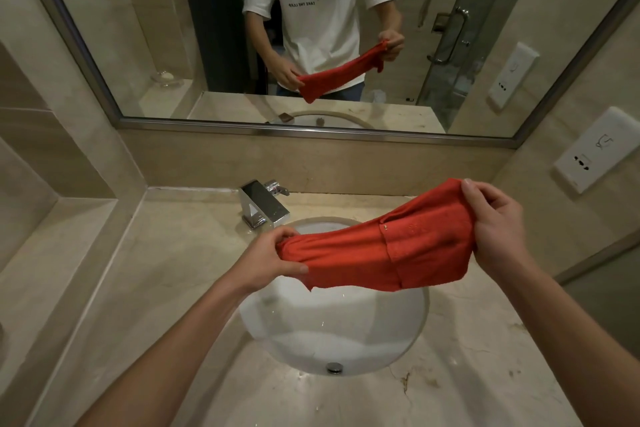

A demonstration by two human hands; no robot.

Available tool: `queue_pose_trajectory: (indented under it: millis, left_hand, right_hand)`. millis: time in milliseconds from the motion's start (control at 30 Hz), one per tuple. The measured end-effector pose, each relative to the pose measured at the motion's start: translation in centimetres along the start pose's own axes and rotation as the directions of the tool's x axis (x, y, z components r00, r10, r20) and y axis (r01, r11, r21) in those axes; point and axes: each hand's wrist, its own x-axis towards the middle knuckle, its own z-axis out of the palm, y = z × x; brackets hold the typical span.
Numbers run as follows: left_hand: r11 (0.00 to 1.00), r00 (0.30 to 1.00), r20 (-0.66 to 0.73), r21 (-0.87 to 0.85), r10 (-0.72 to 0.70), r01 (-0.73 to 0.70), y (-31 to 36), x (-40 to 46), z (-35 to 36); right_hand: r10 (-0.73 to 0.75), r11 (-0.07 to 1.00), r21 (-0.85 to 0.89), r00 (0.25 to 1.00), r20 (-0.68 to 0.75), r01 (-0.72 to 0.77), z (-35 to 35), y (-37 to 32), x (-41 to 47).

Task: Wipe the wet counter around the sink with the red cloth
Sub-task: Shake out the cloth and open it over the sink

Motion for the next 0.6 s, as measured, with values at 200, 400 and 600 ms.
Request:
queue_pose_trajectory:
  millis: [200,400,600]
  left_hand:
    - [0.97,0.999,-0.024,-0.239,-0.042,0.035,-1.1,0.0,-0.7]
    - [0.963,0.993,-0.044,-0.252,-0.11,0.095,-0.5,0.0,0.5]
    - [0.984,0.972,-0.21,-0.159,-0.109,0.076,0.0,0.5,2.1]
  right_hand:
    - [0.032,0.999,-0.028,0.999,-0.009,-0.032,-0.9,1.2,-0.1]
    - [0.07,0.974,-0.216,0.997,0.019,-0.064,-1.2,2.1,-0.9]
    - [0.219,0.942,-0.267,0.975,0.025,-0.205,0.6,5.2,-2.8]
